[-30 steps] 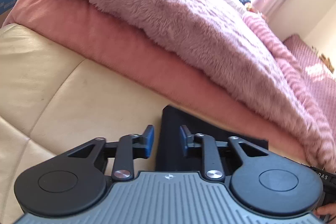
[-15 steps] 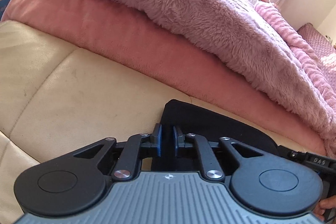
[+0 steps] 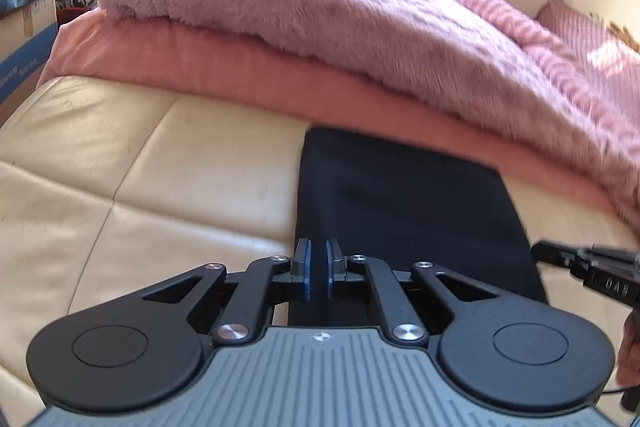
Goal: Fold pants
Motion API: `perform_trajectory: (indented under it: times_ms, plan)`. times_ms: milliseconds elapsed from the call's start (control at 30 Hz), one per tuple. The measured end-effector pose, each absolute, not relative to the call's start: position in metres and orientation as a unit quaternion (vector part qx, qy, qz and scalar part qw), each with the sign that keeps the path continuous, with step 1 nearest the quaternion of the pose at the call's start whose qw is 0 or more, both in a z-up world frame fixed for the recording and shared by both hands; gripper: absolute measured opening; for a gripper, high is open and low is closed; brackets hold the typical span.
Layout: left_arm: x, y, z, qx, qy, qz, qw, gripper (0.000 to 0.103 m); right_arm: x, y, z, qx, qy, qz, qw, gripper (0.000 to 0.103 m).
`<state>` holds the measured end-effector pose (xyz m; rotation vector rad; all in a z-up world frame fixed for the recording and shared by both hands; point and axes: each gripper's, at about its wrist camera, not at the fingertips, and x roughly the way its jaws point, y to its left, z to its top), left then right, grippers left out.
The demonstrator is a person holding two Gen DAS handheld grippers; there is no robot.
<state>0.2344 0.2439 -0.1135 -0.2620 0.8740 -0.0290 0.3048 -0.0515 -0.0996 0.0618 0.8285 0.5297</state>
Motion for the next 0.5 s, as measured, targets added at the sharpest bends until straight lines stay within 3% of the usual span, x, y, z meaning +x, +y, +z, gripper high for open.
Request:
perform_trajectory:
  times_ms: [267,500]
  plan:
    - [0.230,0.225,-0.142,-0.037,0.458,0.015,0.888,0.006,0.288,-0.049,-0.130,-0.013,0.426,0.242,0.872,0.000]
    - [0.227,0.226,-0.124,-0.062,0.455,0.031,0.888,0.006,0.293,-0.044,-0.129,-0.027,0.436,0.244,0.866,0.000]
